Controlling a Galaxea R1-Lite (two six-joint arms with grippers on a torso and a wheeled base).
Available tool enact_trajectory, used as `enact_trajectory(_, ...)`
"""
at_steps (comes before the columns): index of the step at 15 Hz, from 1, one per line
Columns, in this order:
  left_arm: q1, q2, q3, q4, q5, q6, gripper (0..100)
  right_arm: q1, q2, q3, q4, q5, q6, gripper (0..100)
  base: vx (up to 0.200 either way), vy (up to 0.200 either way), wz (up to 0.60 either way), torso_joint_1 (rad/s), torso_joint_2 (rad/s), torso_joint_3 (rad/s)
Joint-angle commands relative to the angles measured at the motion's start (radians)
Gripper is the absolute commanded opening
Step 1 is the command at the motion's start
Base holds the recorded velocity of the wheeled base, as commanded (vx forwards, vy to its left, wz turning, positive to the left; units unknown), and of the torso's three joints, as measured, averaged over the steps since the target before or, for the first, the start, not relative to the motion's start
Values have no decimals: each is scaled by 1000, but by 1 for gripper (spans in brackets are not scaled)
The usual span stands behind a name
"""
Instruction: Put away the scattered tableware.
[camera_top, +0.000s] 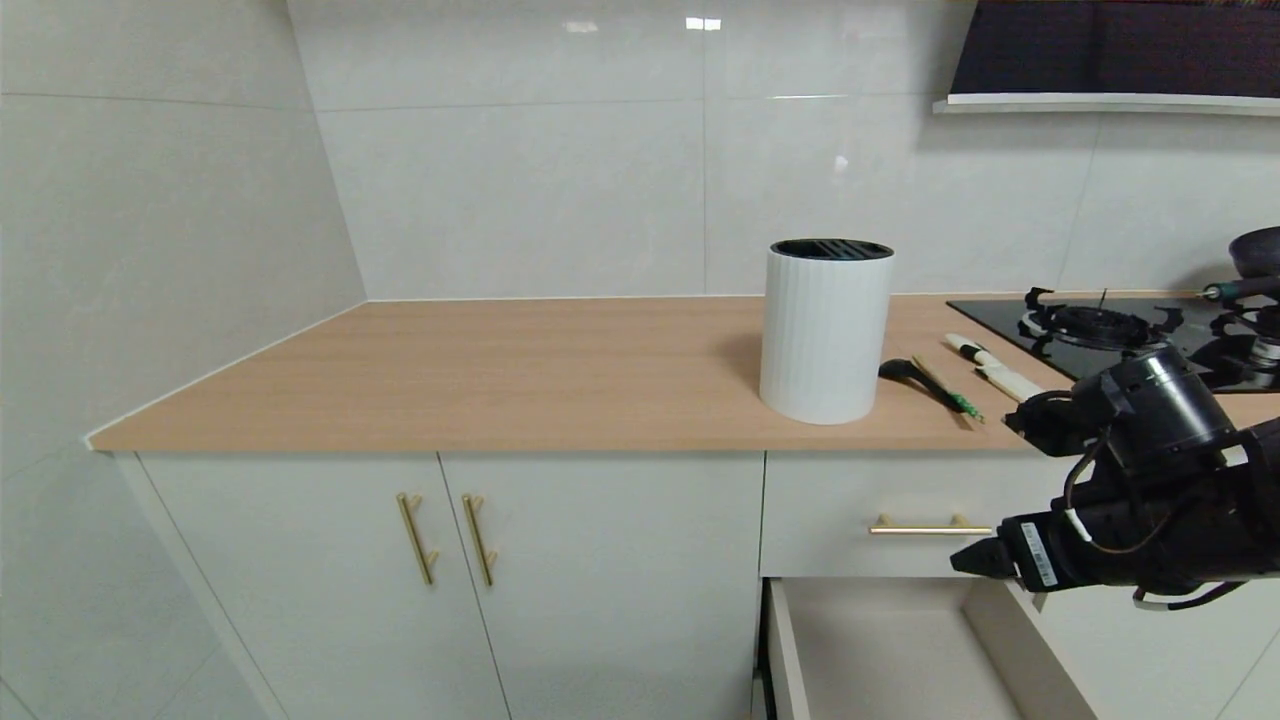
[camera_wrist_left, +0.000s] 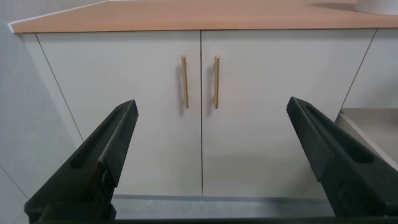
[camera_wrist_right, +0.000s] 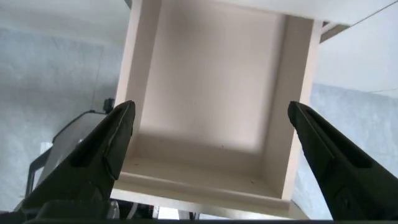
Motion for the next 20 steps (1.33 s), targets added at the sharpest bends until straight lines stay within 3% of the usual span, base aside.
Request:
enact_trajectory(1,0,0,0,0,0,0,100,1,-11,-19,-20,0,-1,100,0,0,0,0,0,0)
enact_trajectory(5,0,0,0,0,0,0,100,-30,73,-303,34,2,-1,100,0,0,0,0,0,0)
enact_trajectory(10,0,0,0,0,0,0,100,-143,270,-610,129,-1,-47,100,0,0,0,0,0,0)
enact_trajectory(15,0,0,0,0,0,0,100,-225,434,-725,130,-3,-47,100,0,0,0,0,0,0)
enact_trajectory(20,0,0,0,0,0,0,100,-231,478,-743,129,-5,-50,100,0,0,0,0,0,0)
